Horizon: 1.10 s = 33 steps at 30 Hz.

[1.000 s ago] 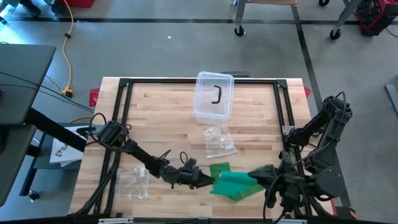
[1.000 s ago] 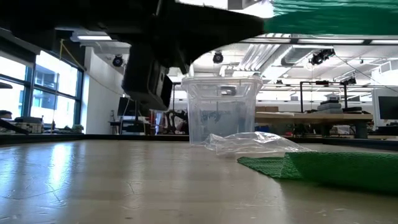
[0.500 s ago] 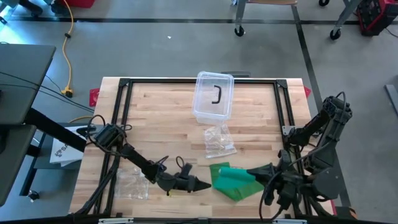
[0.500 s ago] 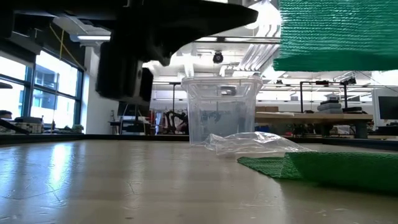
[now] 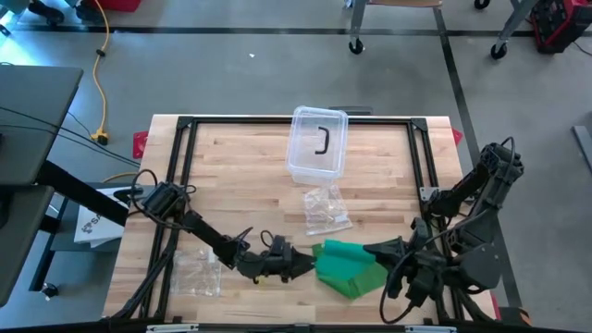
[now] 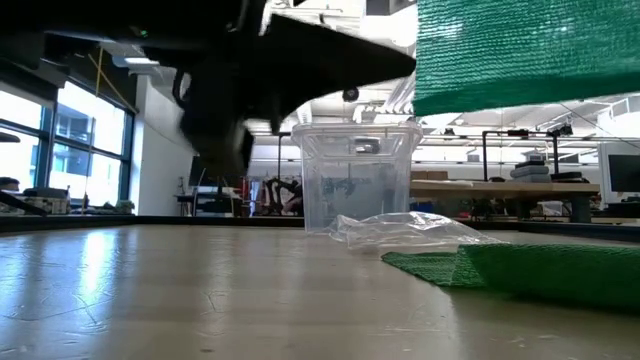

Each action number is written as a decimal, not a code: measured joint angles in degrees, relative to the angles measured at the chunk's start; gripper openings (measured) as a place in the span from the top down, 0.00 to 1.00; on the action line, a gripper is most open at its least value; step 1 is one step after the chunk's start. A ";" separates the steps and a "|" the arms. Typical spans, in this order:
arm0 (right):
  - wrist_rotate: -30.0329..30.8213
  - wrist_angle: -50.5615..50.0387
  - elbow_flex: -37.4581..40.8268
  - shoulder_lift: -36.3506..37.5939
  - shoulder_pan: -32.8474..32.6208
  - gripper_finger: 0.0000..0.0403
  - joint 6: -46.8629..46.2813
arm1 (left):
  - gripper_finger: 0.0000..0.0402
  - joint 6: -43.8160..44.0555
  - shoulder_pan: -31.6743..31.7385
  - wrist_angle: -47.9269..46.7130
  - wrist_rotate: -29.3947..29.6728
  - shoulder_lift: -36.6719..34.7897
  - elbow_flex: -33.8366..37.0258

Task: Roll bandage
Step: Roll the blue bandage

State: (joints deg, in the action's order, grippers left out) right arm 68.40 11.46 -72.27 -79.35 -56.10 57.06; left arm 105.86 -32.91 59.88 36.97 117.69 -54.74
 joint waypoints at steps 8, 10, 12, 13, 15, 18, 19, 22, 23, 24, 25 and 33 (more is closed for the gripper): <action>-1.12 -0.59 0.00 0.00 -0.02 0.99 0.00 | 0.34 -1.13 0.38 -2.35 -0.35 -0.09 -4.58; -1.18 -0.73 0.00 0.00 -0.02 0.99 0.00 | 0.34 -1.14 0.22 -2.65 -0.31 -0.09 -5.04; -1.16 -1.26 0.00 0.00 -0.02 0.99 -0.36 | 0.34 -1.77 -0.26 -2.53 0.17 -0.09 -5.07; -1.16 -1.73 0.00 0.00 -0.02 0.99 -0.77 | 0.34 -2.20 -0.57 -2.60 0.63 -0.09 -5.07; -1.18 -2.49 0.00 0.00 -0.02 0.99 -1.62 | 0.34 -2.49 -1.29 -2.67 1.66 -0.09 -5.07; -1.16 -3.85 0.00 0.00 -0.02 0.99 -3.15 | 0.34 -2.46 -2.72 -2.99 4.18 -0.09 -5.09; -1.18 -4.39 0.00 0.00 0.06 0.99 -3.84 | 0.34 -2.41 -3.03 -3.10 5.05 -0.09 -5.07; -1.18 -5.02 0.00 0.00 0.24 0.99 -4.59 | 0.34 -1.64 -3.59 -3.09 5.22 -0.09 -5.08; -1.18 -5.05 0.00 0.00 0.26 0.99 -4.62 | 0.34 -1.52 -3.58 -3.23 4.49 -0.09 -5.09; -1.16 -5.16 0.00 -0.01 0.26 0.99 -4.80 | 0.34 -1.52 -3.54 -3.45 3.21 -0.09 -5.08; -1.16 -5.40 0.00 -0.02 0.36 0.99 -5.21 | 0.34 -1.51 -3.52 -3.54 2.28 -0.09 -5.09; -1.18 -12.89 0.00 -0.07 2.33 0.99 -11.69 | 0.34 0.03 -4.64 -3.51 3.25 -0.09 -5.09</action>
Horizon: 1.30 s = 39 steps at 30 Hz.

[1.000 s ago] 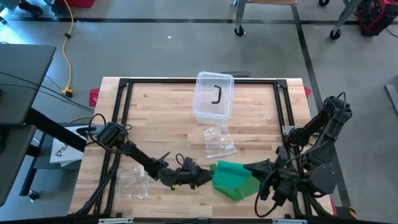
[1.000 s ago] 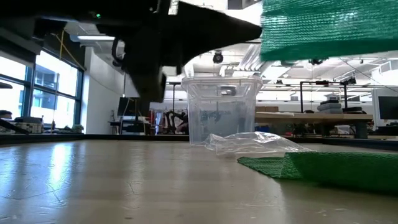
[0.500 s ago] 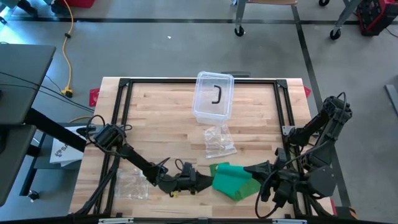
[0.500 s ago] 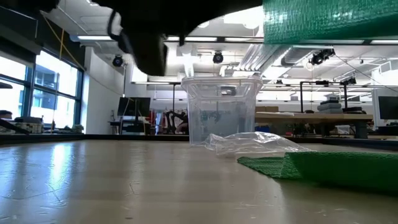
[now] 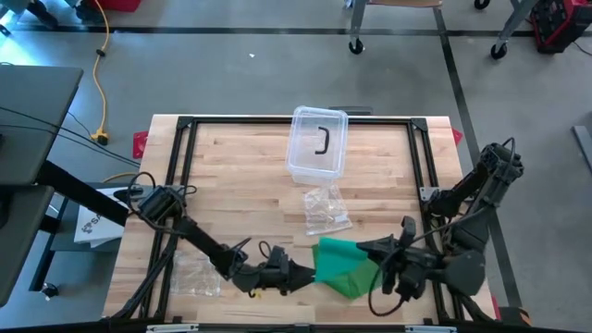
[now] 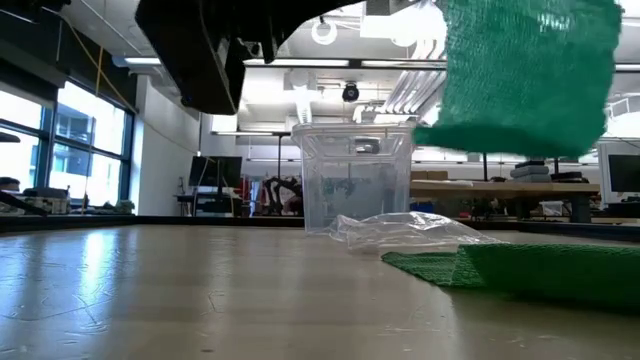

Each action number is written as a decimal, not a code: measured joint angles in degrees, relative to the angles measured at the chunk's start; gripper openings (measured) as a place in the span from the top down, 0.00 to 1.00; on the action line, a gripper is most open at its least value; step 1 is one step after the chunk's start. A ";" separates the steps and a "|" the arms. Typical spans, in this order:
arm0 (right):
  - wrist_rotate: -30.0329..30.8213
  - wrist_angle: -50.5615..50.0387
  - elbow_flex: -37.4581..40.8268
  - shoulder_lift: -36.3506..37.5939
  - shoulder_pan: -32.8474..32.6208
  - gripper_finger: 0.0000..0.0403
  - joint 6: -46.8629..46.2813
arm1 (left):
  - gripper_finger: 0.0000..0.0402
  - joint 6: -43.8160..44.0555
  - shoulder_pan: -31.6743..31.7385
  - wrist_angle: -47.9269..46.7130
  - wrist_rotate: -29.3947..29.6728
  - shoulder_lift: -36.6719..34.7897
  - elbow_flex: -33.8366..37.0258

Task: Roll bandage
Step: Roll the blue bandage

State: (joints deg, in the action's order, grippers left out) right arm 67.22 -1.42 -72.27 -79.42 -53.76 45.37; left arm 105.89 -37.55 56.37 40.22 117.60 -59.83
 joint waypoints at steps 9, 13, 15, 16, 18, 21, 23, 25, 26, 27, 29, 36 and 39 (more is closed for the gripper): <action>0.34 -2.67 0.00 0.02 1.13 0.99 0.81 | 0.34 9.51 -1.48 -8.15 4.89 0.00 0.04; 0.21 -2.65 0.00 0.02 1.23 0.99 0.94 | 0.34 9.49 -0.55 -8.12 5.73 0.00 0.04; -1.92 -2.63 0.00 0.02 1.31 0.99 -0.18 | 0.34 8.91 0.14 -7.77 6.47 0.00 0.04; -3.14 -2.50 0.00 0.02 1.43 0.99 -0.71 | 0.34 8.28 0.55 -7.13 6.95 0.00 0.04; -5.26 -2.42 0.00 0.02 1.45 0.99 -1.80 | 0.34 6.50 1.37 -6.31 7.84 0.00 -0.10; -7.45 -1.60 0.00 -0.07 1.43 0.99 -1.77 | 0.34 4.34 2.57 -6.36 8.24 0.00 -0.94; -8.55 -0.94 0.00 -0.09 1.43 0.99 -1.58 | 0.34 3.20 3.45 -6.65 7.71 0.00 -1.48; -10.18 -0.66 0.00 -0.09 1.41 0.99 -1.58 | 0.34 1.81 4.27 -6.73 7.17 0.00 -1.64; -10.53 -0.62 0.00 -0.09 1.39 0.99 -1.59 | 0.34 1.27 4.72 -6.84 6.50 0.00 -1.78; -10.54 -0.67 0.00 -0.11 1.41 0.99 -1.60 | 0.34 0.63 5.10 -6.83 5.78 0.00 -2.04; -10.47 -0.67 0.00 -0.11 1.41 0.99 -1.58 | 0.34 -0.19 5.52 -6.72 3.88 0.00 -2.76; -9.88 -1.47 0.00 -0.13 1.41 0.99 -2.09 | 0.34 -2.55 4.94 -5.25 1.14 0.00 -2.56; -8.63 -4.79 0.00 -0.13 1.45 0.99 -4.89 | 0.34 -2.65 3.85 -4.53 2.19 0.02 -1.76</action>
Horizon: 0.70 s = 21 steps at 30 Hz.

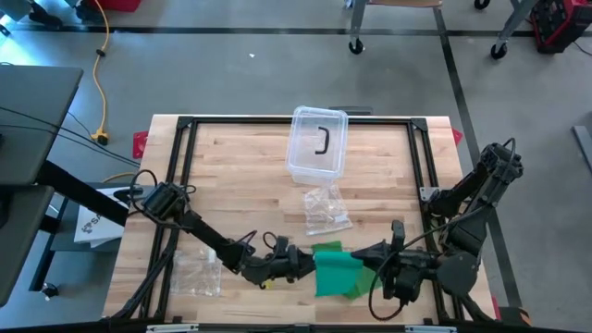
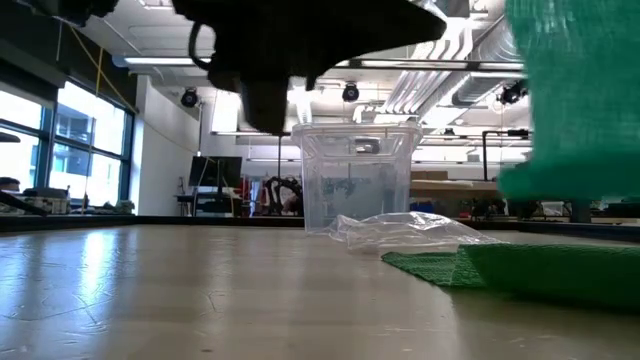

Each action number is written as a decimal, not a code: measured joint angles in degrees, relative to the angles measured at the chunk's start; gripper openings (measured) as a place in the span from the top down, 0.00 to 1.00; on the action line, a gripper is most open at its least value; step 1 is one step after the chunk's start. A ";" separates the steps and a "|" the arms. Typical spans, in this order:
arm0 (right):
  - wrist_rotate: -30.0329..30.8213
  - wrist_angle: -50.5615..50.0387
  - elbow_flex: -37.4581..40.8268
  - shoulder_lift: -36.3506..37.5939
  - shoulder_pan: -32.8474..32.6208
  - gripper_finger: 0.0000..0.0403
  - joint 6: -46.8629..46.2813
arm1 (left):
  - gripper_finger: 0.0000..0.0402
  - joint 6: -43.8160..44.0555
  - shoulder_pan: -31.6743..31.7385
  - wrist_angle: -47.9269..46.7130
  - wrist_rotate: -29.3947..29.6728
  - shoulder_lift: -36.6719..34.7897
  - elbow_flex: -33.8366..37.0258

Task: Roll bandage
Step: Roll the blue bandage

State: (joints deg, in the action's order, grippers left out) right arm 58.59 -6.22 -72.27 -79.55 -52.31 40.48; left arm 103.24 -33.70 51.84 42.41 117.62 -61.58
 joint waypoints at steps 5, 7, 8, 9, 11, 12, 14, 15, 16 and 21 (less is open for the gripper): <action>8.63 -10.13 0.00 0.22 0.69 0.99 -6.66 | 0.34 0.17 -1.63 0.76 3.57 0.09 0.80; 10.68 -13.16 0.00 0.84 1.56 0.99 -8.63 | 0.34 0.12 -1.74 0.67 3.48 0.09 0.81; 11.48 -14.32 0.00 1.17 2.02 0.99 -8.97 | 0.34 0.07 -1.64 0.83 3.47 0.09 0.81; 11.87 -14.98 0.00 1.43 2.53 0.99 -9.00 | 0.34 0.07 -1.55 0.86 3.43 0.09 0.81; 11.91 -15.43 0.00 2.01 4.07 0.99 -8.92 | 0.34 0.07 -1.40 0.76 3.35 0.09 0.81; 11.78 -15.43 0.00 2.25 4.94 0.99 -8.74 | 0.34 0.08 -1.19 0.77 3.14 0.09 0.81; 10.81 -15.41 0.00 2.52 6.43 0.99 -8.76 | 0.34 0.10 -1.13 0.82 3.07 0.09 0.81; 9.85 -15.41 0.00 2.54 6.92 0.99 -8.85 | 0.34 -0.03 -1.13 0.78 3.11 0.09 0.81; 8.59 -15.43 0.00 2.54 7.35 0.99 -9.09 | 0.34 -0.27 -1.10 0.78 3.31 0.09 0.81; 1.24 -15.39 0.00 2.47 8.18 0.99 -12.54 | 0.34 -0.44 -0.86 0.65 4.90 0.09 0.81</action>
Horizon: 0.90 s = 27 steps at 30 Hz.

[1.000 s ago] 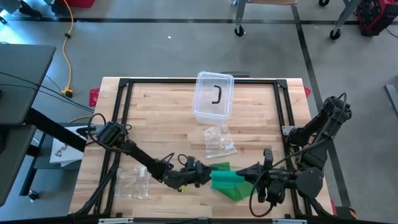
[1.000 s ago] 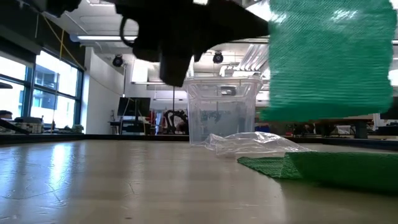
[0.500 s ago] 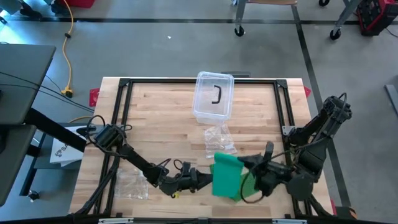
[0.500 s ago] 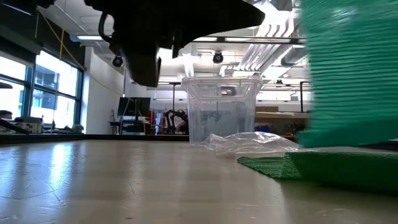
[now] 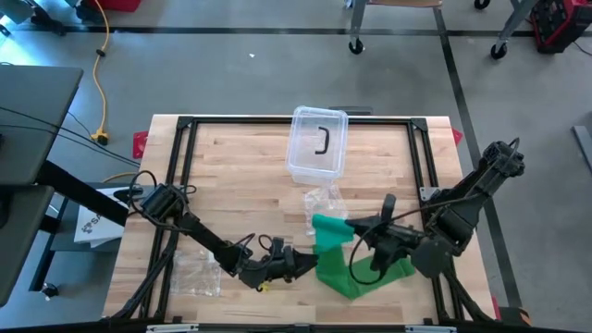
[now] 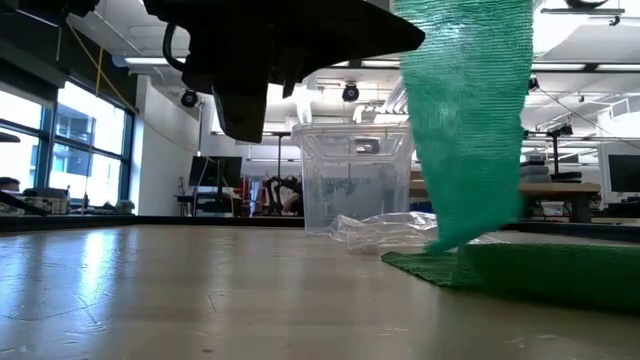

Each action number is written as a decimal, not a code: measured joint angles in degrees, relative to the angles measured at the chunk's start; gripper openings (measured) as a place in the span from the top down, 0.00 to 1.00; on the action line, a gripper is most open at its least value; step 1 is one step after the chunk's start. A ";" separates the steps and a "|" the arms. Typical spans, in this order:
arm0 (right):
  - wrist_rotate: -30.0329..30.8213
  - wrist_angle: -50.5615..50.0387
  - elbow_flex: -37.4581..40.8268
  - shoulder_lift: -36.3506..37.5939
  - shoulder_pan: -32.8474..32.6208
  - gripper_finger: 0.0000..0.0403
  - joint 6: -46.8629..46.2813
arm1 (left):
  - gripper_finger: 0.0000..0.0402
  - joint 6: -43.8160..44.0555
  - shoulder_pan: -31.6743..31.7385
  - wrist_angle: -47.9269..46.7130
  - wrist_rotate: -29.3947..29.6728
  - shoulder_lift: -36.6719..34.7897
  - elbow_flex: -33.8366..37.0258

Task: Roll bandage
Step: Roll the blue bandage

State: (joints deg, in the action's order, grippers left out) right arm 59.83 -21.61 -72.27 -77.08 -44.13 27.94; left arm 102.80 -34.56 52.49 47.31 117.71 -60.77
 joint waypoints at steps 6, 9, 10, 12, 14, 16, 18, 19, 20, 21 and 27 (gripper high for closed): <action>-5.13 2.42 0.00 -1.47 -0.42 0.99 -2.20 | 0.34 -1.49 0.97 0.06 1.73 -0.02 0.00; -7.78 5.67 0.00 -3.76 -0.52 0.99 -0.76 | 0.34 -2.54 1.69 0.07 1.62 0.00 0.00; -7.98 6.89 0.00 -4.71 -0.53 0.99 0.31 | 0.34 -2.76 1.90 0.11 1.66 -0.02 0.00; -8.00 9.51 0.00 -6.46 -0.49 0.99 2.30 | 0.34 -3.45 2.19 0.11 1.84 -0.02 0.00; -7.95 11.07 0.00 -7.97 -0.49 0.99 4.05 | 0.34 -4.33 2.38 0.11 2.08 -0.02 0.00; -7.80 11.33 0.00 -8.64 -0.49 0.99 4.24 | 0.34 -4.55 2.34 0.12 2.14 -0.02 0.00; -7.74 11.30 0.00 -8.64 -0.54 0.99 3.78 | 0.34 -4.53 1.97 0.11 2.10 -0.02 0.00; -7.64 11.31 0.00 -8.55 -0.78 0.99 3.63 | 0.34 -4.55 1.69 0.11 1.94 -0.02 0.00; -7.54 11.47 0.00 -8.55 -1.14 0.99 3.61 | 0.34 -4.55 1.39 0.11 1.71 -0.02 0.00; -7.54 11.79 0.00 -8.55 -1.44 0.99 3.91 | 0.34 -4.52 1.15 0.11 1.64 -0.02 0.00; -17.54 14.54 -0.02 -9.10 -2.47 0.99 3.06 | 0.34 -3.82 -0.26 0.07 -0.19 -0.02 0.00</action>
State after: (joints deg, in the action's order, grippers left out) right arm 42.29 -7.06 -72.29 -86.18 -46.61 30.99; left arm 98.98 -34.82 52.56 47.11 117.69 -60.77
